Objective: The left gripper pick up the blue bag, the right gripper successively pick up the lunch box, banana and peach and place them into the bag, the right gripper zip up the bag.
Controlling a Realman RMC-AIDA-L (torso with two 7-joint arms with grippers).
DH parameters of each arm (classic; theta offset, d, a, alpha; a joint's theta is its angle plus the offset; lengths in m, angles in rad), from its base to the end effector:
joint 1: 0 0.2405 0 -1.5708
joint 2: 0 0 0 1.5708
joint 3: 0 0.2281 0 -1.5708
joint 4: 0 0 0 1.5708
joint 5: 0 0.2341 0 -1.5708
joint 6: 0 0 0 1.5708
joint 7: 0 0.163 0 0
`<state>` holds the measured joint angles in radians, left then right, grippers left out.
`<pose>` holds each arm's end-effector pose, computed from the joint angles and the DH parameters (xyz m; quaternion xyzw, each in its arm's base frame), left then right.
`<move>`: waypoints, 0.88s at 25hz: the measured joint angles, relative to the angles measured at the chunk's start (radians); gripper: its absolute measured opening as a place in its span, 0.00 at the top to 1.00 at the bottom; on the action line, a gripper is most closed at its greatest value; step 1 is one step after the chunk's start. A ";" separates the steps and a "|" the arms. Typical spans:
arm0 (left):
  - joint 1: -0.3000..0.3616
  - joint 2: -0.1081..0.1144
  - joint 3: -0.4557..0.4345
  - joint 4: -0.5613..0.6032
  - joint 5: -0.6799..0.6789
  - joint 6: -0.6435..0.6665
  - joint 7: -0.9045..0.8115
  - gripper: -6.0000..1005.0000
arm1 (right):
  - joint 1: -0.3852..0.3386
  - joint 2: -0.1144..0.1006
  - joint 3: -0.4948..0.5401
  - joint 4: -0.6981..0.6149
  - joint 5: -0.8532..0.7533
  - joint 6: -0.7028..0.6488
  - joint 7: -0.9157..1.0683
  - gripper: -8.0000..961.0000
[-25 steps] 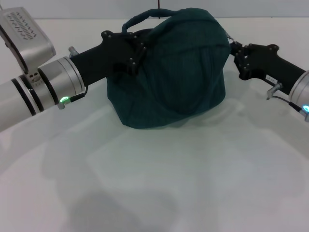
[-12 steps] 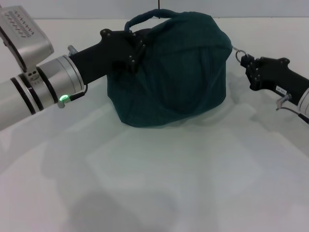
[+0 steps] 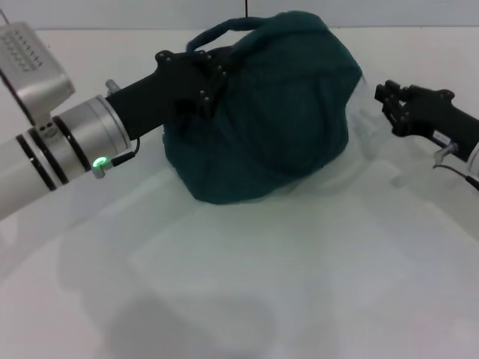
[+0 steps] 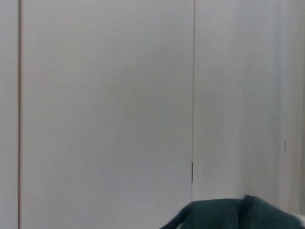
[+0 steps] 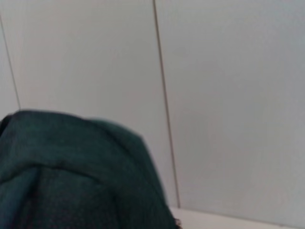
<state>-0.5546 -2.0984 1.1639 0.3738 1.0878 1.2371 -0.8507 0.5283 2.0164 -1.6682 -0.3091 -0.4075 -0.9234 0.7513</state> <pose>-0.2090 0.3783 -0.0455 -0.8713 -0.1379 -0.3693 0.2924 0.2641 0.3959 -0.0438 -0.8333 0.2489 0.2983 0.3932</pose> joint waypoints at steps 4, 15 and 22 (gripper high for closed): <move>0.013 -0.002 0.000 -0.079 -0.108 0.055 0.110 0.93 | -0.014 0.001 0.053 -0.001 0.003 -0.014 -0.005 0.88; 0.093 -0.004 0.001 -0.183 -0.312 0.326 0.205 0.58 | -0.090 -0.004 0.093 -0.013 -0.022 -0.431 -0.034 0.49; 0.101 -0.006 0.047 -0.255 -0.296 0.408 0.367 0.38 | -0.068 -0.008 0.086 -0.015 -0.193 -0.582 -0.037 0.34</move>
<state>-0.4536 -2.1042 1.2106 0.1184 0.7915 1.6448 -0.4834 0.4601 2.0087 -1.5827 -0.3241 -0.6005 -1.5058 0.7145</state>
